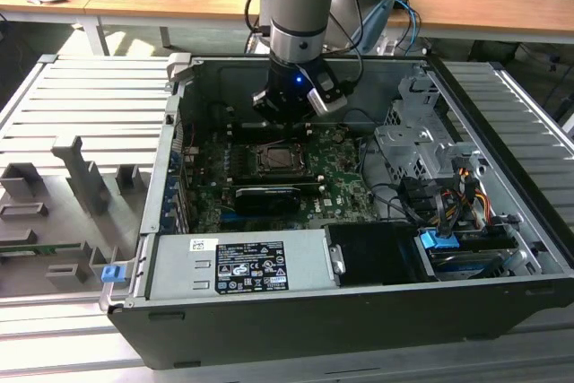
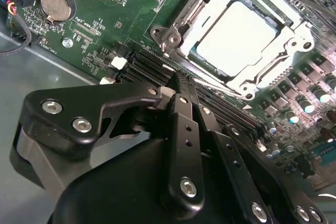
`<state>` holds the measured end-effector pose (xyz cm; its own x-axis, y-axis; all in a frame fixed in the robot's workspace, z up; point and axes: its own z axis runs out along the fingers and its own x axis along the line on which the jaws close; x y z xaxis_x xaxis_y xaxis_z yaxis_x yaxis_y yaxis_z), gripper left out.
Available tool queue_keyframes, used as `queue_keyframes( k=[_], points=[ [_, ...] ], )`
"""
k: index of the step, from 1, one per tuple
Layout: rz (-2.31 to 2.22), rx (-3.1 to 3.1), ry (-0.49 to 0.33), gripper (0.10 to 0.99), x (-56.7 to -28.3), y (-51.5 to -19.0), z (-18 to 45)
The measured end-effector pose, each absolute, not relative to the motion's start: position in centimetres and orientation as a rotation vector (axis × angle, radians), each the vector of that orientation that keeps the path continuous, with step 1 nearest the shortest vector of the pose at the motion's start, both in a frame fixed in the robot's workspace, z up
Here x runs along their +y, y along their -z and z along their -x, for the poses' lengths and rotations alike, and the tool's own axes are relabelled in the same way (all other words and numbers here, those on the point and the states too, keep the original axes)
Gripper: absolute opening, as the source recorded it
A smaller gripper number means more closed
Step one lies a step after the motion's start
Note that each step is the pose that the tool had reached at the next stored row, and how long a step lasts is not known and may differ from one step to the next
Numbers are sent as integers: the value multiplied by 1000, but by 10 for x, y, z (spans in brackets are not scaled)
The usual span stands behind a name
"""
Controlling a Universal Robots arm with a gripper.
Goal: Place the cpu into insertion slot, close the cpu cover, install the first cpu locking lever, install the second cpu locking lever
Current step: 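Install the first cpu locking lever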
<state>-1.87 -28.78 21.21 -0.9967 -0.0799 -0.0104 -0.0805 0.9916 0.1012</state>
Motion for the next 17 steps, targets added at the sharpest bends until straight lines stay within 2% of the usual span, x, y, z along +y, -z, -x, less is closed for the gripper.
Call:
queue_keyframes(
  k=[17],
  points=[
    [126, 3130, -137, 106, -288, -206, 17]
  ],
)
